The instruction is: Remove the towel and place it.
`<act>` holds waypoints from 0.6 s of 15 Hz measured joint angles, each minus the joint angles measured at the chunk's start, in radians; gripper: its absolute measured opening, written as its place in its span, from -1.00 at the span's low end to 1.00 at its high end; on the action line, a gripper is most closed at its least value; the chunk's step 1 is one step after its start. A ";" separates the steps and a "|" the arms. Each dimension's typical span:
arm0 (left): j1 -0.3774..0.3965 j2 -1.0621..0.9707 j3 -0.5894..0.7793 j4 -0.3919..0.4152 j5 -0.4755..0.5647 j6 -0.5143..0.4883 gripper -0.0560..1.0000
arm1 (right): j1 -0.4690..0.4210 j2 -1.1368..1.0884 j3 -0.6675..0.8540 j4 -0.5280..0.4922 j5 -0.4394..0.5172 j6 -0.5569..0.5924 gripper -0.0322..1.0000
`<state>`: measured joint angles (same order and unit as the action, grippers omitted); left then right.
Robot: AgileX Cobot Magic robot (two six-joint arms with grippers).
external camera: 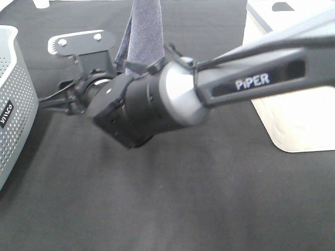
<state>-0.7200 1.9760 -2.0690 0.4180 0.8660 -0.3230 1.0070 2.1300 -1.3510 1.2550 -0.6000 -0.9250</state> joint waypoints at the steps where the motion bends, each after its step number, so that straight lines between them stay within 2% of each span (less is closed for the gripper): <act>1: 0.000 0.000 0.000 0.000 0.000 0.000 -0.89 | -0.024 0.000 0.000 0.007 -0.003 0.000 0.23; 3: 0.000 0.000 0.000 0.017 0.000 0.000 -0.89 | -0.083 0.000 0.000 0.064 -0.004 -0.004 0.23; 5: 0.000 0.000 0.000 0.058 0.000 0.000 -0.89 | -0.110 0.000 0.000 0.156 -0.009 -0.096 0.23; 6: 0.000 0.000 0.000 0.077 0.000 0.000 -0.89 | -0.111 -0.001 0.000 0.203 -0.008 -0.187 0.23; 8: 0.012 0.000 0.000 0.092 0.001 0.000 -0.89 | -0.109 -0.011 0.000 0.368 -0.022 -0.416 0.23; 9: 0.019 0.000 0.000 0.099 0.009 0.000 -0.89 | -0.109 -0.012 0.000 0.432 -0.077 -0.517 0.23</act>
<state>-0.7010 1.9760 -2.0690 0.5170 0.8750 -0.3230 0.8980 2.1180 -1.3510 1.6870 -0.6770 -1.4420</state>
